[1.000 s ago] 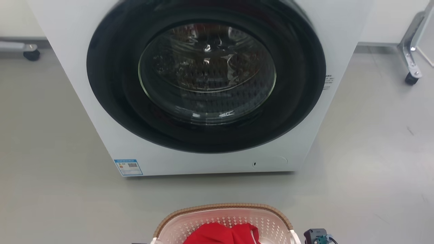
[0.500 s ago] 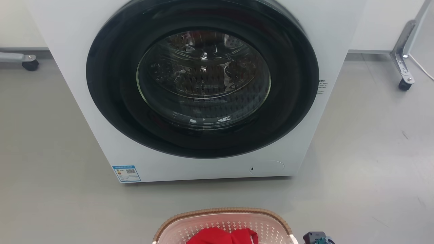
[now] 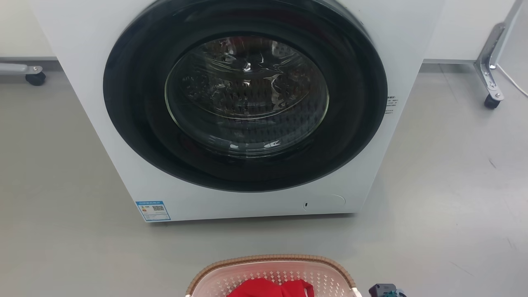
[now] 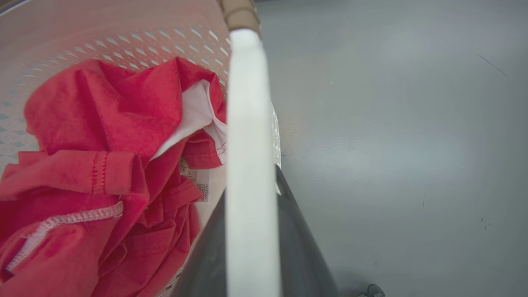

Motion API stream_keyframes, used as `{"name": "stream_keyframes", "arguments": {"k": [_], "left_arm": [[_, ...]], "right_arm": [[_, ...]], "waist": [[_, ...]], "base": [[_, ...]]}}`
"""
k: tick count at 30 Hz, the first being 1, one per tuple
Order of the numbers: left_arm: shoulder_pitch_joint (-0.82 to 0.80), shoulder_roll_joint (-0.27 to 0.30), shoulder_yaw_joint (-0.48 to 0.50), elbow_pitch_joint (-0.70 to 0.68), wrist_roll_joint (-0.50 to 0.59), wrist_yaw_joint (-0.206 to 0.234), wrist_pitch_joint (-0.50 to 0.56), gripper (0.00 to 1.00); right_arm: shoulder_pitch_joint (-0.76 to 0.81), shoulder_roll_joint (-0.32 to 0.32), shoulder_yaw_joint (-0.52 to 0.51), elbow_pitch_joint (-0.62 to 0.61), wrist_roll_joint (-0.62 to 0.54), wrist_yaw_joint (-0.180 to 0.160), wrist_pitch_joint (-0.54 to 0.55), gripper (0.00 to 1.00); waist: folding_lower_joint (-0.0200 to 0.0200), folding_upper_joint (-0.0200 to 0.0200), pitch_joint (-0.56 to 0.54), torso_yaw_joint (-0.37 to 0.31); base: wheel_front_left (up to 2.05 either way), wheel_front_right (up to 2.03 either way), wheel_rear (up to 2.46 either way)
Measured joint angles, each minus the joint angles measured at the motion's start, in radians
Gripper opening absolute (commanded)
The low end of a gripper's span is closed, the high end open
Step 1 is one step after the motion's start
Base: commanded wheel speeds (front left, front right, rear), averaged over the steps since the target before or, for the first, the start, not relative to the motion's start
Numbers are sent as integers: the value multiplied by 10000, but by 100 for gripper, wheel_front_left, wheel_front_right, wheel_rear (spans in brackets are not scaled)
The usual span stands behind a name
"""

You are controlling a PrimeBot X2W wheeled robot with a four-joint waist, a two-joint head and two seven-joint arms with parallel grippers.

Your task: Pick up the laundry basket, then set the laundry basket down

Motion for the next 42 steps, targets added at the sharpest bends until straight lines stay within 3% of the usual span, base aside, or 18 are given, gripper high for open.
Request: {"name": "stream_keyframes", "arguments": {"k": [25,42], "left_arm": [[-1,6,-81,-56,-184,90,6,0],[-800,35,-65,-63,-190,146,-92,0]], "right_arm": [[-155,-2,529,169,581,0,-174,0],[-1142,-19,725,259,715,0,-313,0]], "waist": [[0,0,137,-24],[0,0,908,-33]], "base": [[0,0,0],[0,0,0]]}}
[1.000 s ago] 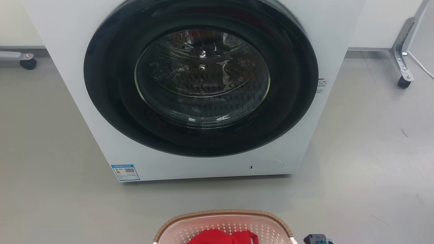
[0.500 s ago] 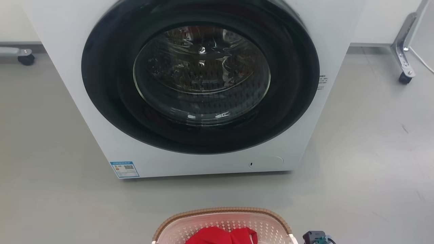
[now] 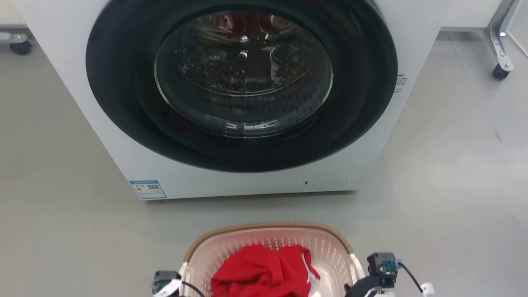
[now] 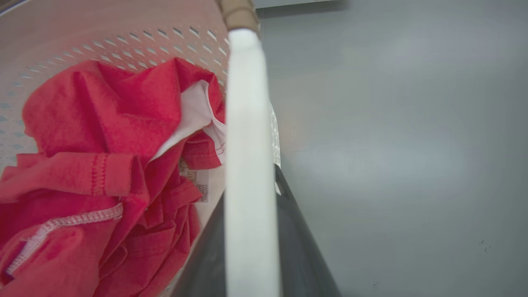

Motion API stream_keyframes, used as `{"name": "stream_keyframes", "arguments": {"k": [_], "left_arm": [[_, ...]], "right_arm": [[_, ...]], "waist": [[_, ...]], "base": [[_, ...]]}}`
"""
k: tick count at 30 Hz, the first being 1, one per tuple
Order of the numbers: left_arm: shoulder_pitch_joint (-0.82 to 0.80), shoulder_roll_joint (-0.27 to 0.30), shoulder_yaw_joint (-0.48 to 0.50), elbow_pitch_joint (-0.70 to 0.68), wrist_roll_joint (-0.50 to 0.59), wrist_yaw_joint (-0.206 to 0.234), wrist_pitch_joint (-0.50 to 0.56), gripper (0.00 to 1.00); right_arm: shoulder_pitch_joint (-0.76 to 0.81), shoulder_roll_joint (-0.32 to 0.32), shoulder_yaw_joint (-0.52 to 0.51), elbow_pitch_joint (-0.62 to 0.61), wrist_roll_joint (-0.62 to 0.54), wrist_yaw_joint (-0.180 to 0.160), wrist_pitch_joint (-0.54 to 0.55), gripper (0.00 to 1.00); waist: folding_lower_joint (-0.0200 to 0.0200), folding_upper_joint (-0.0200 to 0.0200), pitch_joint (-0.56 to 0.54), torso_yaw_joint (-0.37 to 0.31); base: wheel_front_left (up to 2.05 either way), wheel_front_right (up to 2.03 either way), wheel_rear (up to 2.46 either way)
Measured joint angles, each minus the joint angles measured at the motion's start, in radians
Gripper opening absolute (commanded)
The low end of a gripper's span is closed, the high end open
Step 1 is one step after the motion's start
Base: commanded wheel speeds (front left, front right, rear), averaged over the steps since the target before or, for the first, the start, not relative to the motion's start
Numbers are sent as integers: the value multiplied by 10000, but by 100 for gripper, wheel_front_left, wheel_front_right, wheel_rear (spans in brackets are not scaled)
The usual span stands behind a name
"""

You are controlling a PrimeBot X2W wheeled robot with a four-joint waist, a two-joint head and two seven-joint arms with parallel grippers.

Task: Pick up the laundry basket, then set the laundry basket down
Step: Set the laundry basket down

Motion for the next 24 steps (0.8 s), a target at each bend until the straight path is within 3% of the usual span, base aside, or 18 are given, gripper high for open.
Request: {"name": "stream_keyframes", "arguments": {"k": [24], "left_arm": [[-2843,27,207,-176,117,176,-552,0]], "right_arm": [[-3323,-6,-19,802,-499,13,-579,0]], "waist": [[2,1,2883,200]], "base": [[0,0,0]]}}
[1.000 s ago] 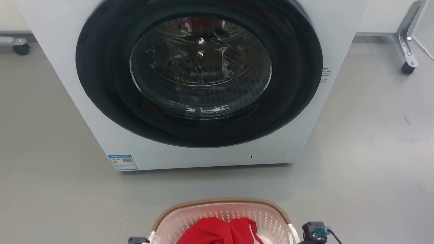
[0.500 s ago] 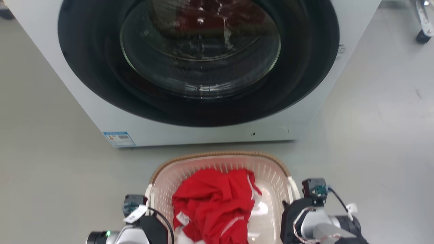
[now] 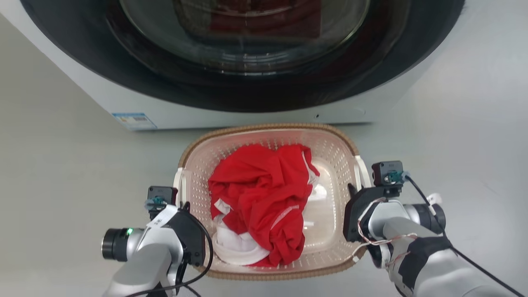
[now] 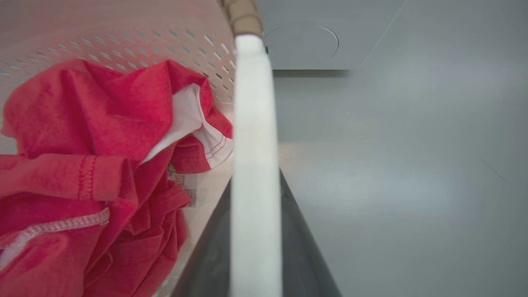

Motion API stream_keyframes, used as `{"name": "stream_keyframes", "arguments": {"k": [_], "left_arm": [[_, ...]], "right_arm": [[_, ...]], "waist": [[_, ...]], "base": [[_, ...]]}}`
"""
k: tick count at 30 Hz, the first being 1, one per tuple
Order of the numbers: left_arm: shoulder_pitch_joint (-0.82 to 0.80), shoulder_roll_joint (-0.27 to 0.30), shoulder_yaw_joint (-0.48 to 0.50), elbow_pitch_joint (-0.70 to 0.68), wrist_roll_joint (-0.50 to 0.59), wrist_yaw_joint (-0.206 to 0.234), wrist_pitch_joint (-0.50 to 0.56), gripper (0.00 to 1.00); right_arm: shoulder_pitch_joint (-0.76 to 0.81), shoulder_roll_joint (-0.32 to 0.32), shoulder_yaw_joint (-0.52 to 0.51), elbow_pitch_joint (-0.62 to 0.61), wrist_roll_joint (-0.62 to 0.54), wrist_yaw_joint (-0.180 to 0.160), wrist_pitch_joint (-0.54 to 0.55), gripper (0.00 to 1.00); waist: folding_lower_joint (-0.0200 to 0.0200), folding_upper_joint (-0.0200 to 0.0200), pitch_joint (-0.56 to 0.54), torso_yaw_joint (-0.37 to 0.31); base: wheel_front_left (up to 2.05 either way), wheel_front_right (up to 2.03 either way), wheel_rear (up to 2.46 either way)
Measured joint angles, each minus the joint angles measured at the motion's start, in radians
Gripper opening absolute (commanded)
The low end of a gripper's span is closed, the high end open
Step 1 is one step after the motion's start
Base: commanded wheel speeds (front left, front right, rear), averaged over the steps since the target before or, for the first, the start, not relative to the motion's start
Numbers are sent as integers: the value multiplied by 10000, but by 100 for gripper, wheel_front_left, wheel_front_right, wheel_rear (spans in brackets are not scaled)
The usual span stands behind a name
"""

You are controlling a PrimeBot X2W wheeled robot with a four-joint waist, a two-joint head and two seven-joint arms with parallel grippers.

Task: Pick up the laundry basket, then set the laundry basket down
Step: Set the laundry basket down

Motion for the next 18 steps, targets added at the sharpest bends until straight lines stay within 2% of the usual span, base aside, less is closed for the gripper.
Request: {"name": "stream_keyframes", "arguments": {"k": [18], "left_arm": [[-1484,-92,27,-33,159,35,-205,0]], "right_arm": [[-1602,-4,10,717,-339,44,-435,0]], "waist": [[-1,1,2667,316]], "base": [[0,0,0]]}}
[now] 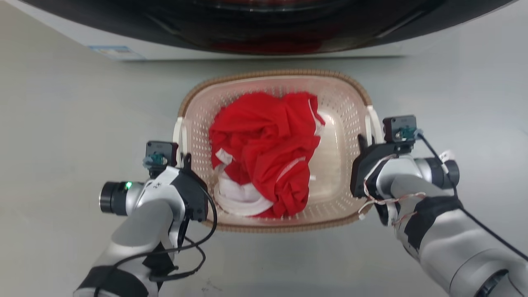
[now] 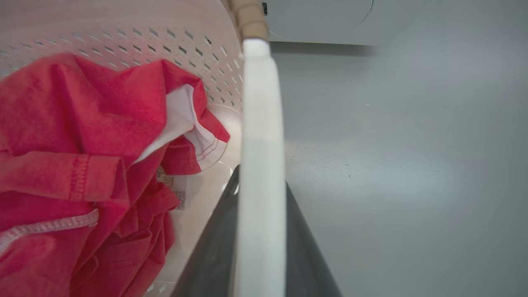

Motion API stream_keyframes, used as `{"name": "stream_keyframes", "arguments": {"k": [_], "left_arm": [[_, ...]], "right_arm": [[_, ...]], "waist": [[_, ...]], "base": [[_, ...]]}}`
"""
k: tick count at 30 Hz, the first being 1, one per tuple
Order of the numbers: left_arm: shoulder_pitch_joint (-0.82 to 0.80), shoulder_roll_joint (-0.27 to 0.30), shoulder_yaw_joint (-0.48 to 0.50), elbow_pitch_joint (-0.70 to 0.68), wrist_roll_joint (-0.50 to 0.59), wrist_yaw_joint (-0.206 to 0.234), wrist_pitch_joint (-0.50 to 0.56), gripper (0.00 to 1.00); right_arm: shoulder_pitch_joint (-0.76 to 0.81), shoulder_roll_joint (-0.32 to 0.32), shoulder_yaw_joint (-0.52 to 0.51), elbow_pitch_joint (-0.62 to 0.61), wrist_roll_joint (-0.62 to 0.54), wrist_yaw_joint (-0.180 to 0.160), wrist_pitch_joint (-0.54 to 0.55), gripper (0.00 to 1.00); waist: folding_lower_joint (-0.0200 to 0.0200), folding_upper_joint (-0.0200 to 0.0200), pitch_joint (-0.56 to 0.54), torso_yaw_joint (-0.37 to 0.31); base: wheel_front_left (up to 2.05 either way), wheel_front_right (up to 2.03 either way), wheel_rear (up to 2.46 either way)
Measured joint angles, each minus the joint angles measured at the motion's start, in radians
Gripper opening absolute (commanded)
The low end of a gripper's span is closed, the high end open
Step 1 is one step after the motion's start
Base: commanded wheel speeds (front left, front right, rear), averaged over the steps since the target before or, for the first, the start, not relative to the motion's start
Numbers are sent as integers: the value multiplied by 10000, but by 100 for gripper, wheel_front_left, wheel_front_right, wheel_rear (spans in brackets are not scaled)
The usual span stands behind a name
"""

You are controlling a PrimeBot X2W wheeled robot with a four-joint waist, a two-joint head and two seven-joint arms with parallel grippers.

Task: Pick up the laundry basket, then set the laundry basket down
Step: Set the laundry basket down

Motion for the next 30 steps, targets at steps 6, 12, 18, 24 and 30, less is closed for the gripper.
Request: {"name": "stream_keyframes", "arguments": {"k": [6,12,18,24,30], "left_arm": [[-677,4,58,-165,2,81,-102,0],[-1031,-2,46,-276,2,86,-265,0],[-1132,-56,50,-221,102,88,-504,0],[-1485,-63,59,-79,176,84,-608,0],[-1613,-104,61,75,176,77,-654,0]], "right_arm": [[-874,-105,-12,115,-207,0,-102,0],[-1214,-173,2,288,-311,2,-334,0],[-1298,-167,10,451,-359,15,-629,0],[-1355,-155,13,495,-370,69,-803,0],[-1446,-111,17,577,-437,92,-903,6]], "waist": [[1,-1,894,145],[0,-1,1703,283],[-1,-1,2185,446],[-2,-2,2295,578],[-2,-2,2306,602]], "base": [[0,0,0],[0,0,0],[0,0,0],[0,0,0],[0,0,0]]}}
